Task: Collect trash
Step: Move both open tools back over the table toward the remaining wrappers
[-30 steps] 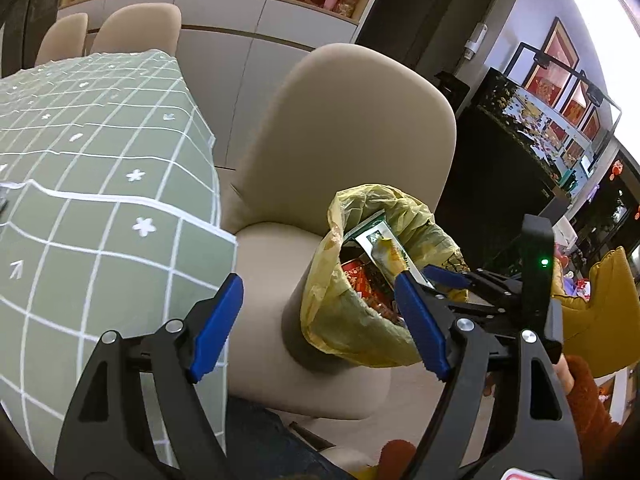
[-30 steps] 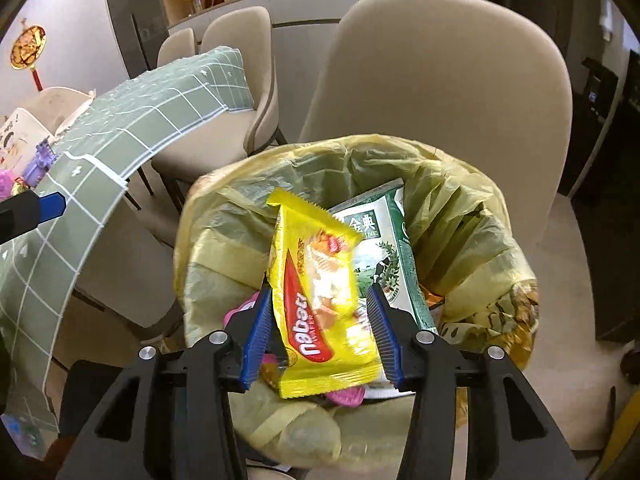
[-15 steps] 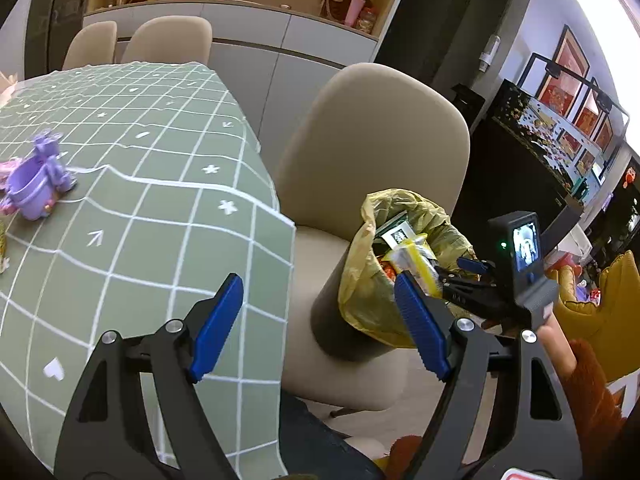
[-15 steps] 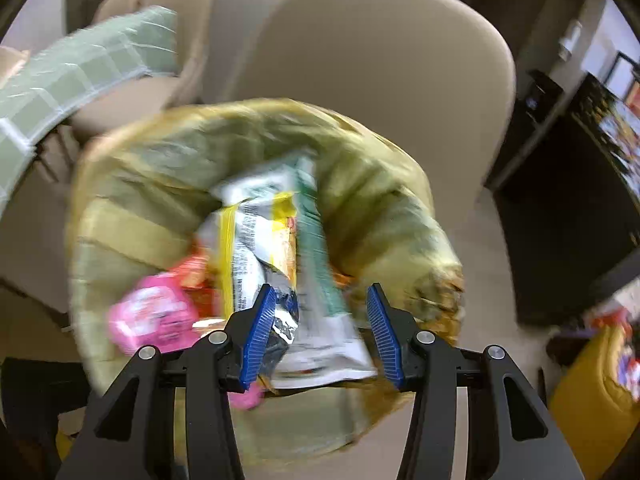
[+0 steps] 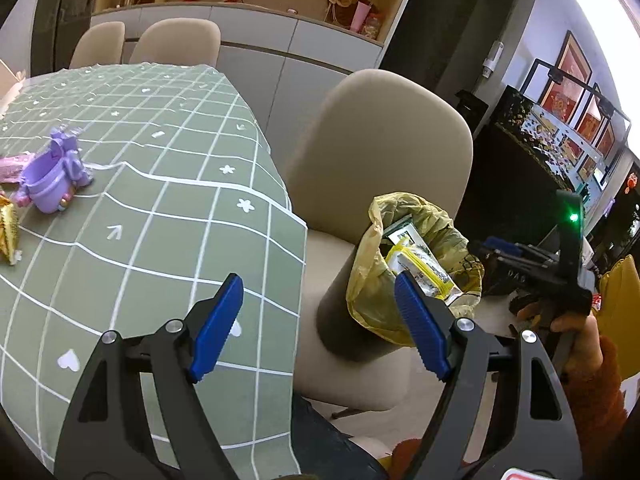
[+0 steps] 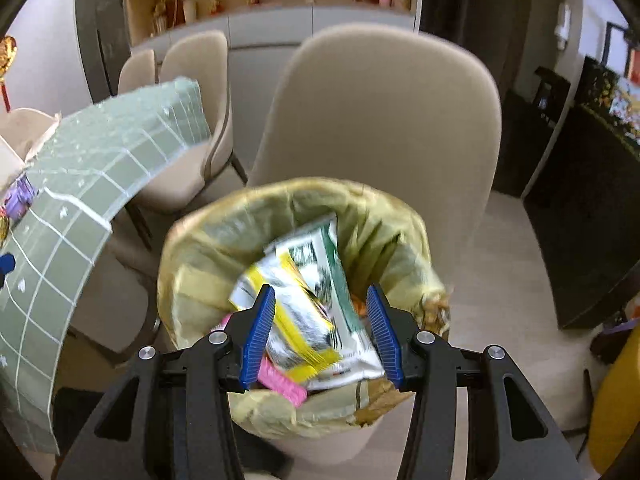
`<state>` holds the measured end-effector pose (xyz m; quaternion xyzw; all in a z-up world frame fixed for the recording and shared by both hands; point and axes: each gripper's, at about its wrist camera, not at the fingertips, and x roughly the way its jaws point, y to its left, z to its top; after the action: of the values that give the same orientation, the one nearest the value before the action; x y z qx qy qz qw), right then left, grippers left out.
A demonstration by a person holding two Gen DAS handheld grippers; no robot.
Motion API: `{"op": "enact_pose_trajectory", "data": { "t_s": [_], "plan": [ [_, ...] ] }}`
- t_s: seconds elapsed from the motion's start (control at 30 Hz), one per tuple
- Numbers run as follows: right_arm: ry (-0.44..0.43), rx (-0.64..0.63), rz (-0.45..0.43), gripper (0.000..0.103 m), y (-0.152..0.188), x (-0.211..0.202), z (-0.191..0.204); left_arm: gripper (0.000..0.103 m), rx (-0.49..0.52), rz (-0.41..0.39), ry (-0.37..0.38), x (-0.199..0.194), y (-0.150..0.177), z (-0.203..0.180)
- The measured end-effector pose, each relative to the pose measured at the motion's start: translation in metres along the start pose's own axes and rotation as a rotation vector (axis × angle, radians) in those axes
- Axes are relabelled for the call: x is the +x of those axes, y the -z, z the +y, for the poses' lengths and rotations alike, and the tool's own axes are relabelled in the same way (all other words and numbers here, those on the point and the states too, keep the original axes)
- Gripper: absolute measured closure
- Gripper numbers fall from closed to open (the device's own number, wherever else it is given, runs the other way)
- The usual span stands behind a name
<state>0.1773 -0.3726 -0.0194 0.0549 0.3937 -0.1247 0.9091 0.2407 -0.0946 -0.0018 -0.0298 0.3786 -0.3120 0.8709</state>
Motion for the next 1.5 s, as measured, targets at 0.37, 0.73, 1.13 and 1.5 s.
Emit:
{"op": "enact_pose_trajectory", "data": {
  "t_s": [0.37,0.73,1.13,1.5],
  "plan": [
    [-0.358,-0.025,-0.14,0.05,-0.021,-0.029,0.094,0.029,0.025,-0.115,-0.232,-0.056,-0.002,0.039],
    [-0.569,-0.24,-0.147,0.05,-0.021,-0.031,0.255,0.029,-0.107,-0.16,-0.327,-0.14,0.013,0.166],
    [-0.558,-0.354,-0.135,0.05,-0.025,-0.015,0.322,0.029,-0.015,-0.093,-0.367,-0.15,-0.026,0.307],
    [-0.588,-0.36,-0.081,0.05,-0.039,0.006,0.343,0.054,-0.034,0.091,-0.394,-0.09,-0.051,0.362]
  ]
}}
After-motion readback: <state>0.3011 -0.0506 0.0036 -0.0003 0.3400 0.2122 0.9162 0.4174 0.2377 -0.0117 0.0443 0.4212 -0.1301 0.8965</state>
